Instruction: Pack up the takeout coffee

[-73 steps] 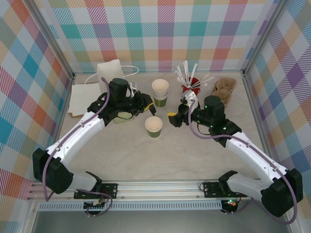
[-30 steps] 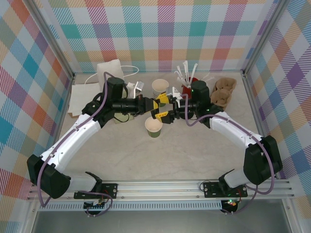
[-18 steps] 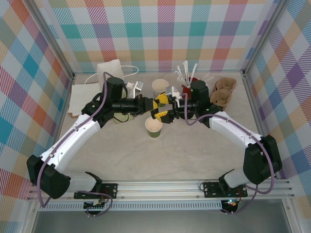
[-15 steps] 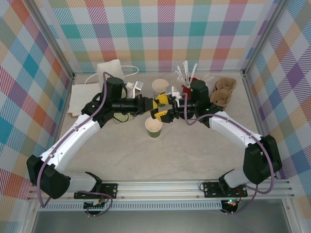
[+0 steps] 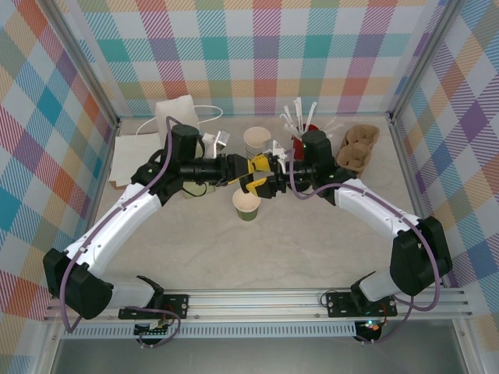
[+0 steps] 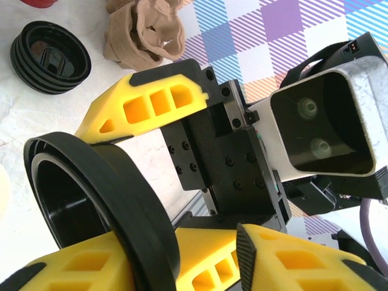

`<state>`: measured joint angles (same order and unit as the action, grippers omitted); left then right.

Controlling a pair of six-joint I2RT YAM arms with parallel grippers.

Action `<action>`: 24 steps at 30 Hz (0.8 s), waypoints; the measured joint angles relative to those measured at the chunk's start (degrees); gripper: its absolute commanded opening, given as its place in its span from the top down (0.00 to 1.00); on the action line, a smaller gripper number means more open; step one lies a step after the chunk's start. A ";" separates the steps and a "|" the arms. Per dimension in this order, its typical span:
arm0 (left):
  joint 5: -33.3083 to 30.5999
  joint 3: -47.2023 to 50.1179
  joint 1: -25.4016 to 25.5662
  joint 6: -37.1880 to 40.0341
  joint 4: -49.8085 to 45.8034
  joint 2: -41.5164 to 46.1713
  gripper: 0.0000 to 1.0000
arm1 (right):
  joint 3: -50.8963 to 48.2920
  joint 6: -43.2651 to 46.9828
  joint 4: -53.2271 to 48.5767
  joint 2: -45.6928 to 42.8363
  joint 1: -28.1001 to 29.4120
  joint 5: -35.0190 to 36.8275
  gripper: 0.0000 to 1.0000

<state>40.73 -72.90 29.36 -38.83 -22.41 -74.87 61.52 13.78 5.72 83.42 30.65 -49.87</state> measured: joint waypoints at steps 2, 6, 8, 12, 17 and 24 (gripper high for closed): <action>-0.87 0.00 0.00 0.63 -0.46 0.00 0.45 | 0.07 0.31 -1.31 0.00 0.17 1.25 0.30; -4.00 0.00 0.00 2.36 -3.06 0.00 0.33 | 0.57 1.16 -5.16 0.00 0.20 4.13 0.29; -6.21 0.00 0.00 3.39 -5.01 0.02 0.28 | 0.94 1.95 -7.78 0.00 0.20 5.90 0.29; -11.87 0.46 -0.02 4.48 -8.79 0.74 0.25 | 2.43 3.65 -14.51 -0.02 0.20 10.27 0.29; -22.32 3.50 -0.04 5.33 -13.60 5.16 0.24 | 7.58 6.16 -25.49 0.02 1.36 18.34 0.28; -36.48 12.98 -0.04 5.22 -18.23 15.21 0.24 | 18.05 8.90 -40.13 4.81 6.75 29.92 0.27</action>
<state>4.25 -59.92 29.32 -33.61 -40.64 -59.66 79.57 22.68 -34.41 88.23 37.41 -19.94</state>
